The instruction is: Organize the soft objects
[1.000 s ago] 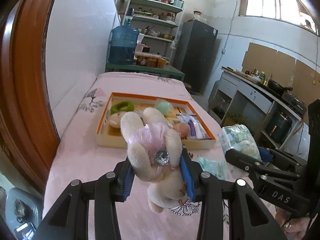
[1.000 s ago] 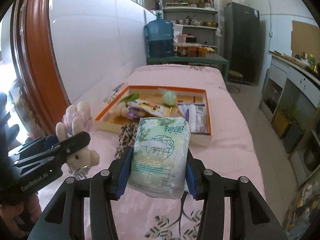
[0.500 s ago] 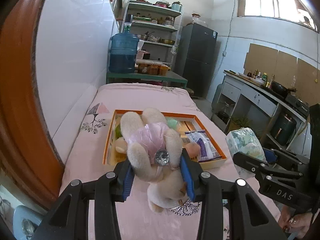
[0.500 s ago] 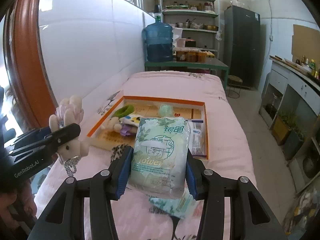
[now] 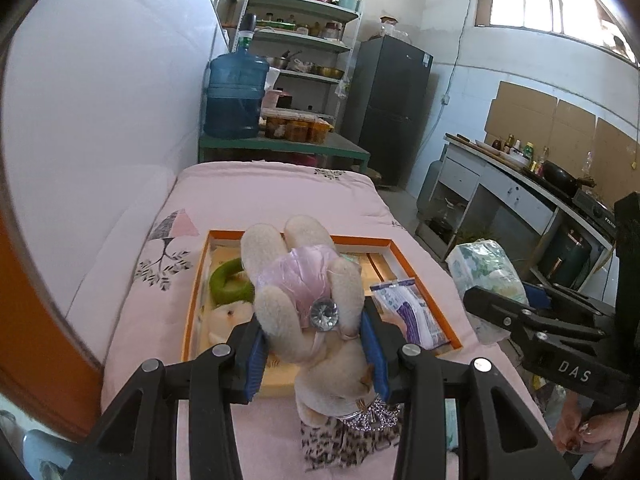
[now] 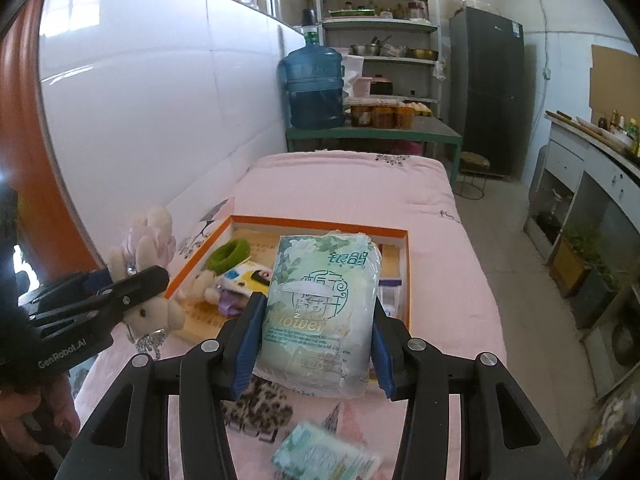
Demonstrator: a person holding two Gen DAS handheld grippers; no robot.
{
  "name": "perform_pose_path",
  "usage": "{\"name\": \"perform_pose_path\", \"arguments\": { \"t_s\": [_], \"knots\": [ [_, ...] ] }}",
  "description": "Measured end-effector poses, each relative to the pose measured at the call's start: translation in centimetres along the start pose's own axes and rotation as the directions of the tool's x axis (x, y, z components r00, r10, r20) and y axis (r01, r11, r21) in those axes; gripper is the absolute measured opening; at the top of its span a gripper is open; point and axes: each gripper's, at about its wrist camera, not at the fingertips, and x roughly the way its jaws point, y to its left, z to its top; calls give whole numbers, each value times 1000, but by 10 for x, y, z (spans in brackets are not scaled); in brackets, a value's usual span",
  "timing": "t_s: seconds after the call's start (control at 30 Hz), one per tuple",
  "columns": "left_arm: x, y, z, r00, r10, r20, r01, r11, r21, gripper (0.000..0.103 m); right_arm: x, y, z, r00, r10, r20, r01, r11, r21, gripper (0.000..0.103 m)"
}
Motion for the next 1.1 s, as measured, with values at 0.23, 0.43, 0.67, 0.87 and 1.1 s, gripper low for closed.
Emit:
{"name": "perform_pose_path", "arguments": {
  "t_s": [0.23, 0.43, 0.67, 0.87, 1.1],
  "knots": [
    [30, -1, 21, 999, -29, -29, 29, 999, -17, 42, 34, -14, 15, 999, 12, -30, -12, 1000, 28, 49],
    [56, -1, 36, 998, -30, -49, 29, 999, -24, 42, 61, -25, 23, 998, 15, -59, -11, 998, 54, 49],
    [84, -1, 43, 996, -41, -75, 39, 999, -34, 42, 88, -34, 30, 995, 22, -98, -15, 997, 75, 49],
    [105, 3, 47, 994, -41, -102, 34, 997, -66, 42, 106, -37, 26, 992, 11, -128, -2, 998, 67, 49],
    [126, 9, 45, 989, -34, -142, 23, 996, -82, 42, 121, -40, 24, 989, 6, -151, 4, 998, 65, 49]
  ]
}}
